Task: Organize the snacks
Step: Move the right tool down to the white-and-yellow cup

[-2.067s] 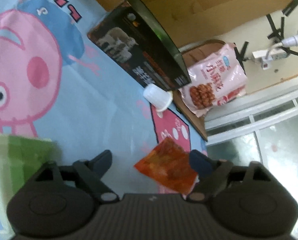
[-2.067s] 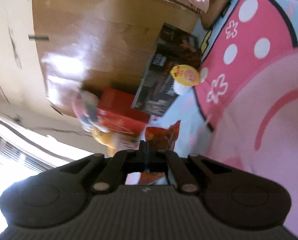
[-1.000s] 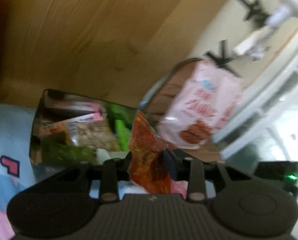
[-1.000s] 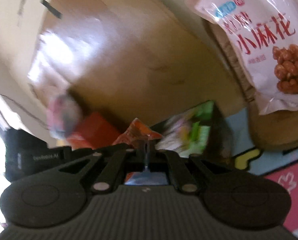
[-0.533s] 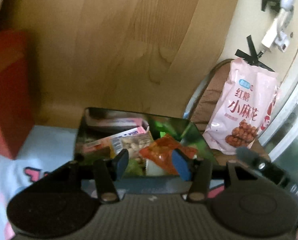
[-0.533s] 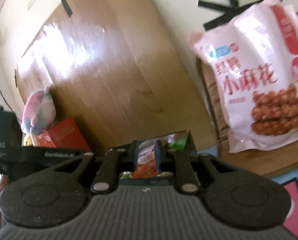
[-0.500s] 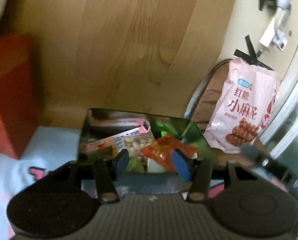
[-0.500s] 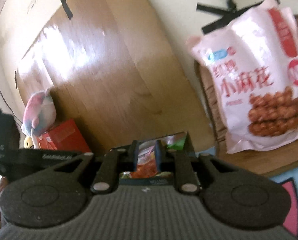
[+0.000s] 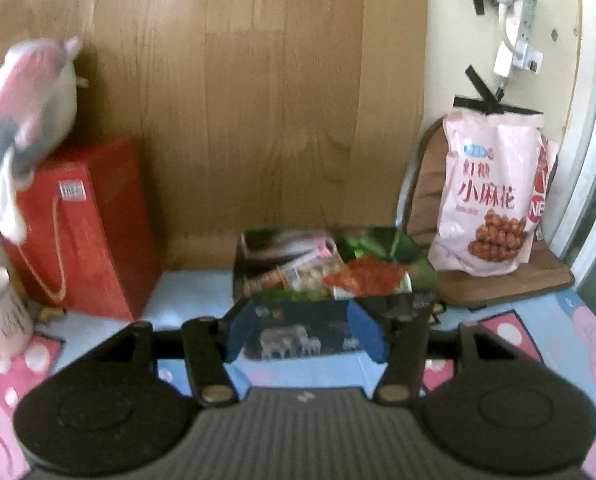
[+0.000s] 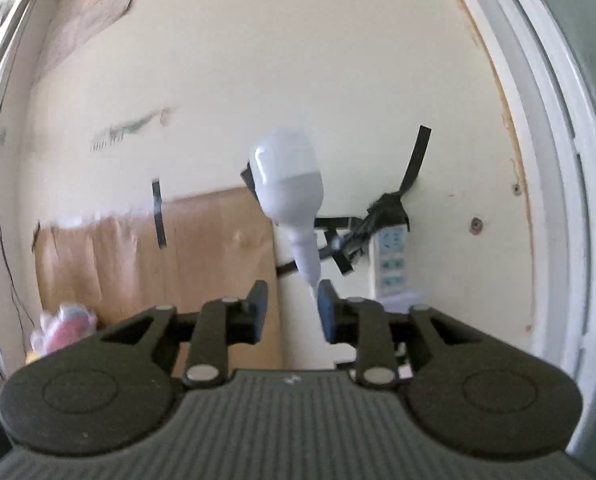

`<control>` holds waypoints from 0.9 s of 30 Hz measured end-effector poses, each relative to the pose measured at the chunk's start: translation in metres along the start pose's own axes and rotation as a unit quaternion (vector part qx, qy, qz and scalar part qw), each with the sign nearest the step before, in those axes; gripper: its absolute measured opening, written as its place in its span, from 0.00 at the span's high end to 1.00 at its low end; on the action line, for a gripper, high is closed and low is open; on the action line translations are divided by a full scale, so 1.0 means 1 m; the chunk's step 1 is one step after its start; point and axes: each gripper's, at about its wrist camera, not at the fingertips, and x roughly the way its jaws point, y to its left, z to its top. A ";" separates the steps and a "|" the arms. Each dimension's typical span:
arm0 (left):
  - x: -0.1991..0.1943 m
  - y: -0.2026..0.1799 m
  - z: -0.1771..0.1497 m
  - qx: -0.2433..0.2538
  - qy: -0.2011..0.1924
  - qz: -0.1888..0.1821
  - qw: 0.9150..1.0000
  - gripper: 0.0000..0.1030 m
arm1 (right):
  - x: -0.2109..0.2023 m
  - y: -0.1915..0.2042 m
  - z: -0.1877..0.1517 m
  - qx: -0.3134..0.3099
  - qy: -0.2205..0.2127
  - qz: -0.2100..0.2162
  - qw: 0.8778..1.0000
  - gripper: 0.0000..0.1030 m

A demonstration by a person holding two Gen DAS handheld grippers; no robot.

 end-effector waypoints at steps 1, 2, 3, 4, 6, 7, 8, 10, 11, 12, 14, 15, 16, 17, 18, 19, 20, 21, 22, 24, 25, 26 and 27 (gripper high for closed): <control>0.005 -0.001 -0.004 -0.004 0.008 -0.007 1.000 0.48 | 0.006 0.003 -0.018 -0.013 0.028 0.005 1.000 0.68; 0.011 -0.002 -0.009 -0.006 0.017 -0.015 1.000 0.48 | 0.015 0.006 -0.045 -0.025 0.063 0.015 0.998 0.68; 0.018 -0.004 -0.014 -0.009 0.029 -0.025 0.999 0.48 | 0.023 0.010 -0.070 -0.031 0.095 0.027 0.995 0.67; 0.027 -0.006 -0.019 -0.012 0.044 -0.038 0.998 0.49 | 0.034 0.015 -0.103 -0.037 0.135 0.047 0.989 0.67; 0.043 -0.006 -0.030 -0.025 0.074 -0.064 0.995 0.49 | 0.054 0.028 -0.161 -0.047 0.198 0.078 0.976 0.67; 0.052 -0.006 -0.035 -0.033 0.086 -0.078 0.993 0.49 | 0.066 0.034 -0.188 -0.050 0.227 0.093 0.968 0.67; 0.060 -0.007 -0.039 -0.041 0.096 -0.090 0.990 0.49 | 0.076 0.040 -0.211 -0.051 0.251 0.105 0.961 0.67; 0.074 -0.009 -0.046 -0.046 0.104 -0.103 0.988 0.47 | 0.095 0.049 -0.244 -0.044 0.284 0.127 0.949 0.65; 0.080 -0.010 -0.047 -0.049 0.106 -0.105 0.988 0.45 | 0.104 0.052 -0.254 -0.039 0.294 0.137 0.945 0.63; 0.087 -0.010 -0.048 -0.054 0.108 -0.109 0.987 0.44 | 0.111 0.054 -0.259 -0.037 0.297 0.143 0.943 0.56; 0.098 -0.010 -0.046 -0.066 0.108 -0.118 0.985 0.40 | 0.125 0.057 -0.263 -0.039 0.293 0.149 0.944 0.44; 0.102 -0.010 -0.044 -0.070 0.107 -0.121 0.984 0.38 | 0.133 0.057 -0.264 -0.040 0.291 0.149 0.944 0.39; 0.107 -0.011 -0.042 -0.072 0.105 -0.123 0.984 0.33 | 0.140 0.057 -0.266 -0.039 0.293 0.149 0.944 0.37; 0.111 -0.013 -0.040 -0.072 0.101 -0.122 0.985 0.30 | 0.141 0.059 -0.267 -0.038 0.298 0.149 0.942 0.37; 0.114 -0.015 -0.038 -0.071 0.095 -0.118 0.986 0.28 | 0.142 0.058 -0.269 -0.036 0.304 0.146 0.941 0.37; 0.118 -0.017 -0.036 -0.070 0.093 -0.124 0.986 0.23 | 0.147 0.057 -0.272 -0.032 0.309 0.148 0.939 0.37; 0.123 -0.019 -0.034 -0.070 0.092 -0.131 0.985 0.23 | 0.152 0.056 -0.274 -0.027 0.314 0.151 0.937 0.37; 0.127 -0.021 -0.033 -0.071 0.092 -0.138 0.984 0.23 | 0.147 0.053 -0.279 -0.022 0.318 0.157 0.935 0.36; 0.130 -0.024 -0.032 -0.070 0.093 -0.144 0.983 0.23 | 0.148 0.052 -0.282 -0.015 0.321 0.165 0.932 0.37; 0.138 -0.031 -0.033 -0.066 0.100 -0.156 0.980 0.34 | 0.151 0.054 -0.287 -0.010 0.322 0.173 0.931 0.37; 0.143 -0.034 -0.035 -0.067 0.114 -0.167 0.977 0.53 | 0.149 0.057 -0.287 -0.017 0.319 0.170 0.932 0.39; 0.147 -0.036 -0.037 -0.073 0.123 -0.173 0.974 0.54 | 0.147 0.061 -0.287 -0.022 0.321 0.171 0.931 0.42; 0.145 -0.037 -0.039 -0.079 0.120 -0.170 0.975 0.55 | 0.142 0.063 -0.286 -0.029 0.319 0.171 0.932 0.52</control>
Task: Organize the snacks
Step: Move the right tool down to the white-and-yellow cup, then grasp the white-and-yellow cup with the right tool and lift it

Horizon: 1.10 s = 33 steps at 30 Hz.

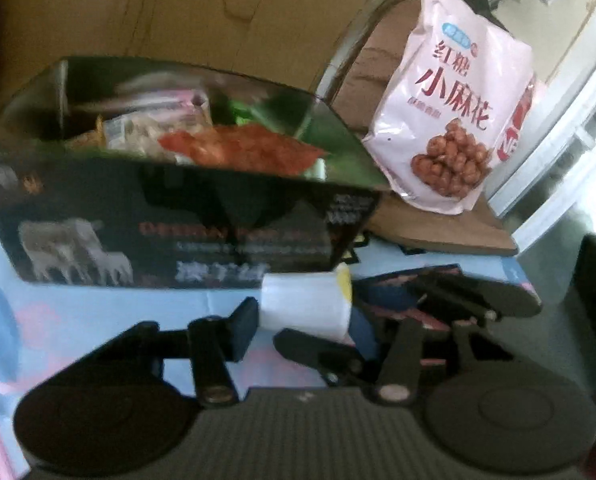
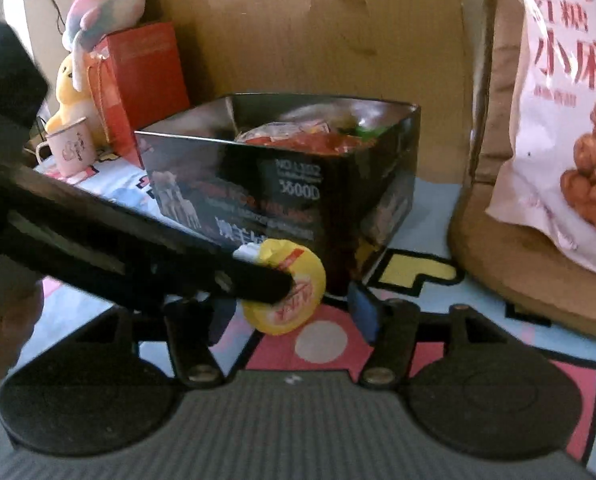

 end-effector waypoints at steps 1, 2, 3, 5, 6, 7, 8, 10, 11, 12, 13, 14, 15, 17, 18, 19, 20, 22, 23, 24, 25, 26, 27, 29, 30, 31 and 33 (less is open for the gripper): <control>-0.002 -0.002 -0.003 0.003 0.001 0.002 1.000 0.55 | -0.004 0.005 -0.002 -0.003 -0.003 -0.006 1.000 0.52; -0.005 -0.004 -0.006 0.008 0.003 0.002 1.000 0.56 | -0.008 0.009 -0.005 -0.004 -0.004 -0.008 1.000 0.52; -0.009 -0.006 -0.011 0.011 0.005 0.002 1.000 0.56 | -0.014 0.014 -0.008 -0.005 -0.004 -0.007 1.000 0.53; -0.020 -0.011 -0.023 0.017 0.010 0.002 1.000 0.56 | -0.026 0.026 -0.016 -0.007 -0.003 -0.003 1.000 0.53; -0.028 -0.015 -0.031 0.021 0.011 0.003 1.000 0.56 | -0.031 0.034 -0.022 -0.011 -0.003 -0.003 1.000 0.53; -0.034 -0.018 -0.039 0.027 0.013 0.005 1.000 0.56 | -0.038 0.043 -0.028 -0.014 -0.002 -0.002 1.000 0.53; -0.043 -0.022 -0.049 0.035 0.013 0.009 0.999 0.56 | -0.046 0.052 -0.035 -0.017 -0.003 -0.002 1.000 0.53; -0.061 -0.032 -0.071 0.051 0.011 0.018 0.999 0.56 | -0.060 0.071 -0.048 -0.026 -0.007 -0.001 1.000 0.53; -0.069 -0.036 -0.082 0.055 0.010 0.020 0.998 0.56 | -0.065 0.081 -0.055 -0.031 -0.009 0.000 0.999 0.53; -0.076 -0.038 -0.093 0.057 0.008 0.021 0.998 0.56 | -0.071 0.091 -0.061 -0.035 -0.010 0.000 0.999 0.53; -0.083 -0.039 -0.102 0.057 0.006 0.022 0.998 0.56 | -0.078 0.100 -0.068 -0.038 -0.012 0.001 0.999 0.53; -0.090 -0.041 -0.112 0.058 0.005 0.023 0.998 0.56 | -0.085 0.110 -0.075 -0.041 -0.014 0.002 0.999 0.53; -0.097 -0.043 -0.122 0.059 0.003 0.024 0.998 0.56 | -0.088 0.115 -0.080 -0.043 -0.016 0.004 0.999 0.53; -0.110 -0.045 -0.139 0.058 -0.004 0.025 0.998 0.56 | -0.097 0.127 -0.090 -0.045 -0.020 0.007 0.999 0.53; -0.117 -0.047 -0.147 0.063 -0.008 0.027 0.998 0.55 | -0.101 0.134 -0.094 -0.048 -0.024 0.008 0.999 0.53; -0.122 -0.048 -0.155 0.062 -0.007 0.028 0.998 0.55 | -0.105 0.141 -0.098 -0.055 -0.024 0.009 0.998 0.53; -0.126 -0.048 -0.162 0.058 -0.007 0.027 0.998 0.55 | -0.108 0.146 -0.102 -0.060 -0.023 0.009 0.998 0.53; -0.137 -0.049 -0.175 0.062 -0.012 0.030 0.998 0.55 | -0.113 0.157 -0.111 -0.062 -0.028 0.008 0.998 0.53; -0.140 -0.050 -0.180 0.062 -0.014 0.031 0.997 0.55 | -0.114 0.160 -0.114 -0.063 -0.030 0.008 0.998 0.53; -0.143 -0.051 -0.184 0.060 -0.015 0.031 0.998 0.55 | -0.116 0.164 -0.118 -0.063 -0.033 0.008 0.997 0.53; -0.145 -0.051 -0.188 0.057 -0.018 0.031 0.998 0.55 | -0.118 0.167 -0.120 -0.062 -0.036 0.009 0.997 0.52; -0.148 -0.050 -0.191 0.053 -0.021 0.030 0.998 0.55 | -0.119 0.169 -0.123 -0.060 -0.039 0.010 0.997 0.52; -0.150 -0.050 -0.195 0.051 -0.023 0.030 0.998 0.55 | -0.119 0.170 -0.125 -0.059 -0.042 0.011 0.997 0.51; -0.154 -0.049 -0.200 0.045 -0.026 0.029 0.998 0.55 | -0.119 0.172 -0.129 -0.058 -0.052 0.013 0.997 0.50; -0.156 -0.049 -0.202 0.042 -0.027 0.029 0.998 0.55 | -0.120 0.175 -0.131 -0.057 -0.056 0.012 0.997 0.50; -0.157 -0.049 -0.203 0.041 -0.028 0.030 0.998 0.55 | -0.120 0.176 -0.132 -0.054 -0.058 0.013 0.997 0.50; -0.159 -0.049 -0.207 0.038 -0.030 0.032 0.998 0.55 | -0.120 0.177 -0.133 -0.044 -0.062 0.016 0.997 0.50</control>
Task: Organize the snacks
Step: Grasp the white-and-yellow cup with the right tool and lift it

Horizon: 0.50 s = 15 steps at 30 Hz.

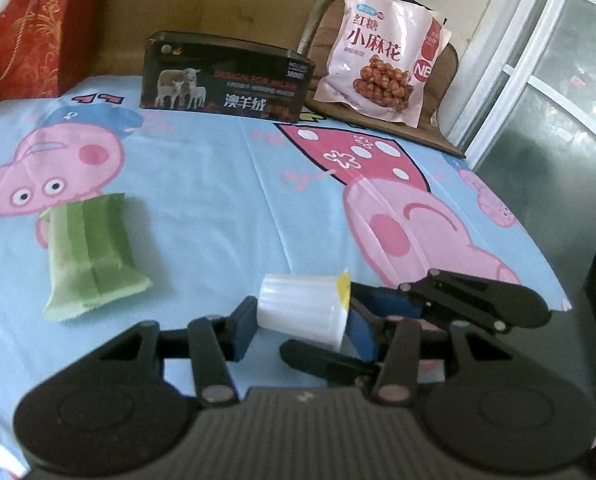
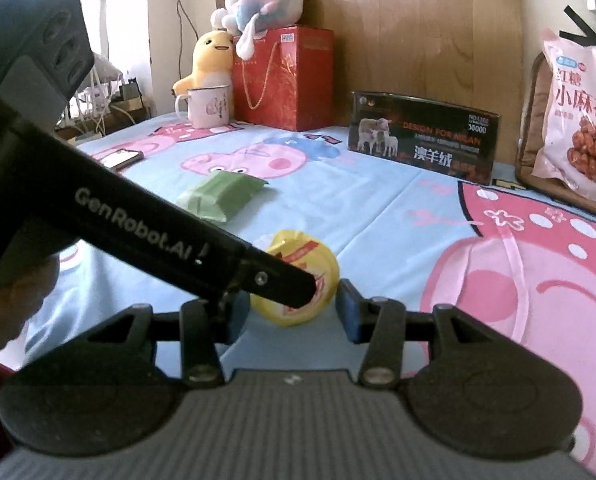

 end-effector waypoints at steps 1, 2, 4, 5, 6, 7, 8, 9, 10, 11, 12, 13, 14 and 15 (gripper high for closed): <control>-0.001 0.000 -0.001 -0.001 -0.001 0.001 1.000 0.55 | 0.000 0.001 -0.001 0.004 -0.002 0.000 1.000 0.50; -0.002 0.000 -0.002 -0.002 -0.001 0.002 1.000 0.55 | 0.001 0.002 -0.001 0.003 -0.004 -0.001 1.000 0.50; -0.003 0.000 -0.003 -0.004 -0.002 0.002 1.000 0.55 | 0.000 0.007 -0.002 -0.005 -0.004 -0.008 1.000 0.50; -0.003 0.000 -0.003 -0.004 -0.002 0.003 1.000 0.55 | 0.000 0.009 -0.002 -0.009 -0.005 -0.011 1.000 0.50; -0.004 0.000 -0.004 -0.005 -0.002 0.003 1.000 0.55 | 0.000 0.010 -0.003 -0.010 -0.006 -0.013 1.000 0.50; -0.004 0.001 -0.004 -0.007 -0.002 0.002 1.000 0.54 | 0.000 0.009 -0.003 -0.009 -0.006 -0.014 1.000 0.51; -0.004 0.001 -0.004 -0.008 -0.002 0.002 1.000 0.54 | 0.001 0.009 -0.002 -0.007 -0.006 -0.014 1.000 0.51; -0.005 0.001 -0.004 -0.010 -0.002 0.001 1.000 0.54 | 0.000 0.009 -0.003 -0.006 -0.007 -0.015 1.000 0.52; -0.005 0.002 -0.004 -0.011 -0.003 0.000 1.000 0.54 | 0.001 0.009 -0.003 -0.005 -0.007 -0.016 1.000 0.53; -0.005 0.002 -0.004 -0.011 -0.003 0.000 1.000 0.54 | 0.001 0.009 -0.003 -0.005 -0.008 -0.016 1.000 0.53; -0.005 0.002 -0.005 -0.011 -0.003 -0.001 1.000 0.54 | 0.001 0.009 -0.003 -0.006 -0.008 -0.016 1.000 0.53; -0.005 0.002 -0.004 -0.011 -0.002 0.000 1.000 0.54 | 0.001 0.009 -0.003 -0.006 -0.008 -0.017 1.000 0.54; -0.005 0.002 -0.005 -0.010 -0.003 0.000 1.000 0.53 | 0.001 0.009 -0.003 -0.006 -0.008 -0.017 1.000 0.54; -0.005 0.002 -0.005 -0.010 -0.003 -0.001 1.000 0.53 | 0.001 0.009 -0.003 -0.005 -0.008 -0.016 1.000 0.54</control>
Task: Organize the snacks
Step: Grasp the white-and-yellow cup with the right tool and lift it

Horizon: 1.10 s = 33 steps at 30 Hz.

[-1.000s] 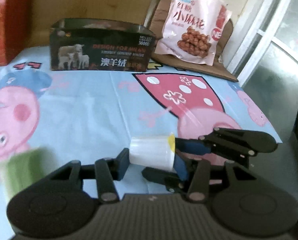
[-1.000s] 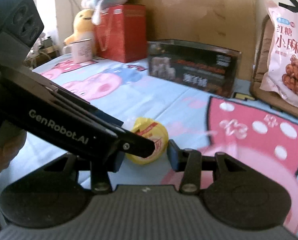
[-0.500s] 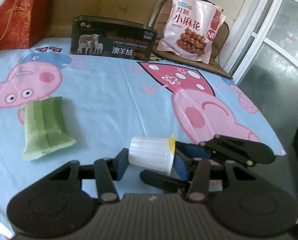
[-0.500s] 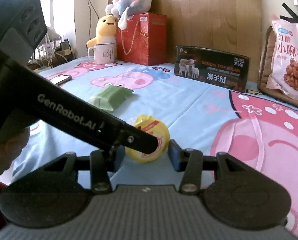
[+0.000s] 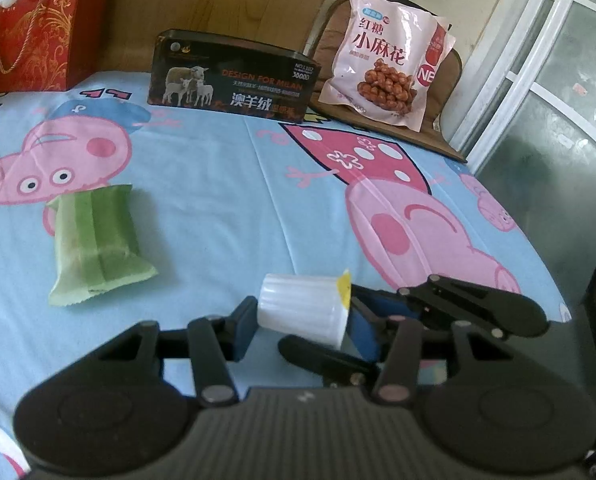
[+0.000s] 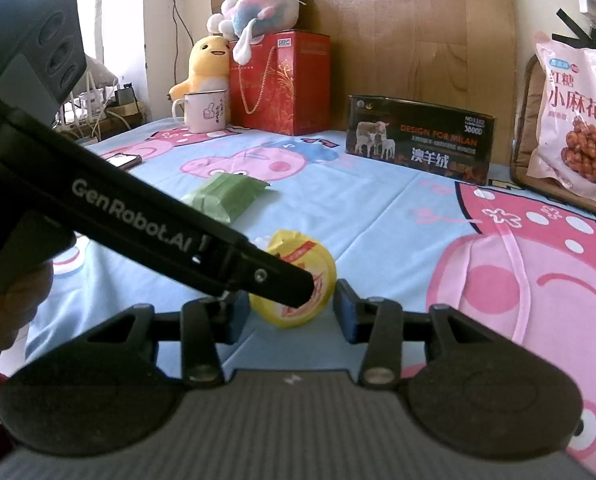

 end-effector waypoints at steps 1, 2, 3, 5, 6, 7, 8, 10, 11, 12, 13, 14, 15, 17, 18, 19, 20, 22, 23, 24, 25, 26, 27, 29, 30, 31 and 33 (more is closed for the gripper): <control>0.000 0.000 0.000 0.001 0.000 0.000 1.000 0.52 | 0.000 0.000 0.000 0.000 0.000 0.000 1.000 0.54; 0.000 -0.001 0.000 0.002 -0.001 0.001 1.000 0.52 | 0.000 0.000 0.000 0.001 0.000 0.000 1.000 0.54; 0.000 -0.001 0.000 0.003 -0.001 0.001 1.000 0.52 | 0.000 0.000 0.000 0.000 0.000 0.000 1.000 0.54; 0.000 -0.001 -0.001 0.003 -0.001 0.001 1.000 0.52 | 0.001 0.000 0.000 -0.001 0.000 0.000 1.000 0.54; 0.000 -0.001 -0.001 0.004 -0.001 0.001 1.000 0.52 | 0.000 0.000 0.000 0.000 0.000 0.000 1.000 0.54; 0.000 -0.001 -0.001 0.004 -0.001 0.002 1.000 0.52 | 0.000 0.000 0.000 0.000 0.000 0.000 1.000 0.54; 0.000 -0.001 -0.001 0.005 -0.001 0.002 1.000 0.52 | 0.000 0.000 0.000 0.000 0.000 0.000 1.000 0.54; 0.000 -0.002 -0.001 0.007 -0.001 0.003 1.000 0.51 | 0.000 0.001 0.000 0.001 0.000 0.000 1.000 0.54; 0.001 -0.002 -0.001 0.008 -0.001 0.002 1.000 0.50 | 0.000 0.000 0.000 0.001 0.000 0.000 1.000 0.54; 0.000 -0.002 -0.001 0.008 -0.002 0.002 1.000 0.50 | 0.000 0.000 0.000 0.001 0.000 0.000 1.000 0.54; 0.000 -0.002 -0.001 0.009 -0.002 0.002 1.000 0.50 | 0.000 0.000 0.000 0.001 0.000 0.000 1.000 0.54; 0.000 -0.002 -0.001 0.009 -0.002 0.002 1.000 0.50 | 0.000 0.000 0.000 0.001 0.000 0.000 1.000 0.54; 0.000 -0.003 -0.001 0.009 -0.002 0.002 1.000 0.50 | 0.000 0.001 0.000 0.001 0.000 0.000 1.000 0.54; 0.000 -0.002 -0.001 0.008 -0.003 0.000 1.000 0.49 | 0.000 0.000 0.000 0.001 0.000 0.000 1.000 0.54; 0.000 -0.002 -0.001 0.009 -0.003 -0.001 1.000 0.49 | 0.000 0.000 0.000 0.001 0.000 0.000 1.000 0.54; 0.000 -0.002 -0.001 0.009 -0.004 -0.002 1.000 0.48 | 0.000 0.000 0.000 0.001 0.000 0.000 1.000 0.54; 0.000 -0.002 -0.002 0.009 -0.005 -0.003 1.000 0.48 | 0.000 0.000 0.000 0.001 0.000 0.000 1.000 0.54; 0.000 0.000 -0.002 0.008 -0.007 -0.007 1.000 0.48 | 0.000 0.000 0.000 0.001 0.000 -0.001 1.000 0.54; 0.000 0.001 -0.002 0.008 -0.008 -0.009 1.000 0.48 | 0.000 0.000 0.000 0.001 0.000 0.000 1.000 0.54; 0.000 0.001 -0.002 0.008 -0.009 -0.011 1.000 0.48 | 0.000 0.000 0.000 0.001 0.000 0.000 1.000 0.54; -0.001 0.002 -0.002 0.008 -0.009 -0.014 1.000 0.50 | 0.000 0.000 0.000 0.001 0.000 -0.001 1.000 0.54; -0.001 0.003 -0.002 0.009 -0.009 -0.016 1.000 0.50 | 0.000 0.001 0.000 0.000 0.000 -0.001 1.000 0.55; -0.001 0.004 -0.002 0.008 -0.009 -0.019 1.000 0.50 | 0.000 0.000 0.001 0.001 0.000 -0.001 1.000 0.55; -0.001 0.007 -0.001 0.005 -0.009 -0.022 1.000 0.53 | 0.000 0.000 0.001 0.004 0.000 -0.003 1.000 0.56; 0.000 0.008 0.000 0.003 -0.008 -0.025 1.000 0.54 | 0.000 -0.001 0.001 0.007 0.000 -0.003 1.000 0.56; 0.000 0.009 0.001 0.001 -0.008 -0.027 1.000 0.55 | 0.000 -0.002 0.002 0.011 0.000 -0.003 1.000 0.56; 0.001 0.010 0.002 0.003 -0.009 -0.030 1.000 0.55 | 0.000 -0.002 0.002 0.014 0.000 -0.005 1.000 0.56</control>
